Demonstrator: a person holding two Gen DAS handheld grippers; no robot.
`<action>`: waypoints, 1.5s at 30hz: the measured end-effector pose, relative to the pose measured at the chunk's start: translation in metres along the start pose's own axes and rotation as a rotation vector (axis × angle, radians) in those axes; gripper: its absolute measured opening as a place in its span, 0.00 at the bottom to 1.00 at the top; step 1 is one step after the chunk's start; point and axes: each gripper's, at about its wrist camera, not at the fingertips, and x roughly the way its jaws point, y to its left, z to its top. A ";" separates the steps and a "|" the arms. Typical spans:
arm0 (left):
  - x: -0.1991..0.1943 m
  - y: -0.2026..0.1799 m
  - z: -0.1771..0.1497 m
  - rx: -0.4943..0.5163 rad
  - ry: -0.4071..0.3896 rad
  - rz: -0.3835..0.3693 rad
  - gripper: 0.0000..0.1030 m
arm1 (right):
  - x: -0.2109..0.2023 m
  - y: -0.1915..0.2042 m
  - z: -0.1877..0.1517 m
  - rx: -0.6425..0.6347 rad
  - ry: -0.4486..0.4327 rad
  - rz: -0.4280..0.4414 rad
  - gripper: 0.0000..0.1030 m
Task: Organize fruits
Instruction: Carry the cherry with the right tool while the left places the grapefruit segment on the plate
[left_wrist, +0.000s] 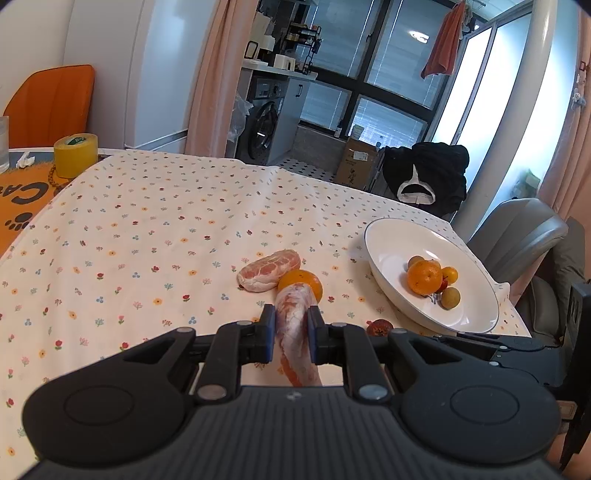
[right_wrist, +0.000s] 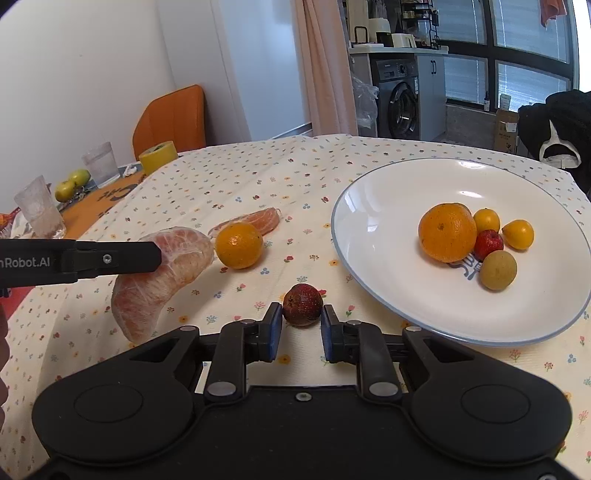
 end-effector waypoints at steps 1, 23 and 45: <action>0.000 -0.001 0.000 0.002 -0.001 -0.001 0.15 | -0.001 0.000 0.000 0.001 -0.003 0.003 0.20; -0.002 -0.059 0.020 0.100 -0.054 -0.094 0.15 | -0.057 -0.042 0.005 0.079 -0.125 -0.058 0.20; 0.054 -0.106 0.040 0.134 -0.032 -0.115 0.15 | -0.064 -0.114 -0.003 0.179 -0.153 -0.162 0.20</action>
